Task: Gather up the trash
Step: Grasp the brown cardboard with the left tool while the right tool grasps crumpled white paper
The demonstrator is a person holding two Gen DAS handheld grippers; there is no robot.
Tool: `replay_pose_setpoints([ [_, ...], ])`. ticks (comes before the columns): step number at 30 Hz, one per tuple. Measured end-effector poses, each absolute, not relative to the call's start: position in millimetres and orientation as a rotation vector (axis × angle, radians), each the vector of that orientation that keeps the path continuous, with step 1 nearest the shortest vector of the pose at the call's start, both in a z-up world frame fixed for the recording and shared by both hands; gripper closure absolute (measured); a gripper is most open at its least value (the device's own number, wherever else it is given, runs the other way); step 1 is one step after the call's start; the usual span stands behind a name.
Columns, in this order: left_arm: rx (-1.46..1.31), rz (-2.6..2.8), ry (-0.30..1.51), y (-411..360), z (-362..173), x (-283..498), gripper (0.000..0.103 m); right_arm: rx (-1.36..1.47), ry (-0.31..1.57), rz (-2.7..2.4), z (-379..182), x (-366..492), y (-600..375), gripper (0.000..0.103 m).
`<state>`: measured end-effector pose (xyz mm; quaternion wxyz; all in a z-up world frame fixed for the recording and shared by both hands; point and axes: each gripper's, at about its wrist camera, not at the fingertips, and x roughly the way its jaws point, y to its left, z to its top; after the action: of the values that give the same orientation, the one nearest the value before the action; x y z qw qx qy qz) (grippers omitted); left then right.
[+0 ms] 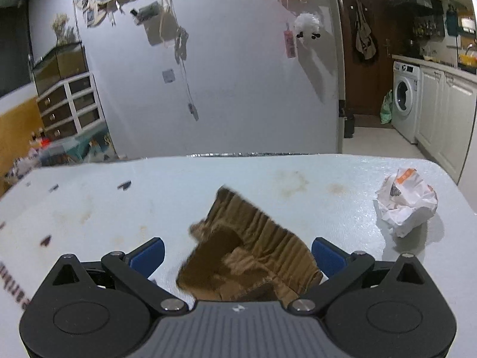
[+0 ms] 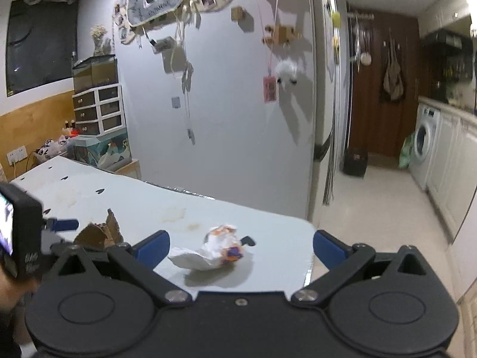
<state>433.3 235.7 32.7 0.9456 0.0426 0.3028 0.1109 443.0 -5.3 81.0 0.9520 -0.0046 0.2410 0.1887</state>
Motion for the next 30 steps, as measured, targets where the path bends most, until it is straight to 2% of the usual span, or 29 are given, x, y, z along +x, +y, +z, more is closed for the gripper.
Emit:
replay_pose_setpoints([
  [5, -0.031, 0.193, 0.637, 256, 30, 430, 0.0, 0.034, 0.582, 0.364, 74, 473, 12, 0.001],
  [8, -0.061, 0.192, 0.642, 264, 28, 431, 0.0, 0.08, 0.644, 0.359, 65, 492, 17, 0.012],
  [14, -0.084, 0.157, 0.658, 267, 22, 435, 0.002, 0.099, 0.719, 0.345, 37, 519, 27, 0.028],
  [18, -0.112, 0.155, 0.665, 276, 17, 436, 0.006, 0.131, 0.77, 0.354, 20, 533, 33, 0.04],
  [22, -0.17, 0.156, 0.658, 292, 13, 434, 0.007, 0.113, 0.822, 0.367, 5, 541, 41, 0.041],
  [26, -0.187, 0.159, 0.638, 296, 11, 432, 0.014, 0.018, 0.796, 0.378, 4, 536, 51, 0.045],
  [30, -0.202, 0.149, 0.625, 297, 13, 430, 0.025, -0.091, 0.775, 0.38, 3, 526, 55, 0.059],
])
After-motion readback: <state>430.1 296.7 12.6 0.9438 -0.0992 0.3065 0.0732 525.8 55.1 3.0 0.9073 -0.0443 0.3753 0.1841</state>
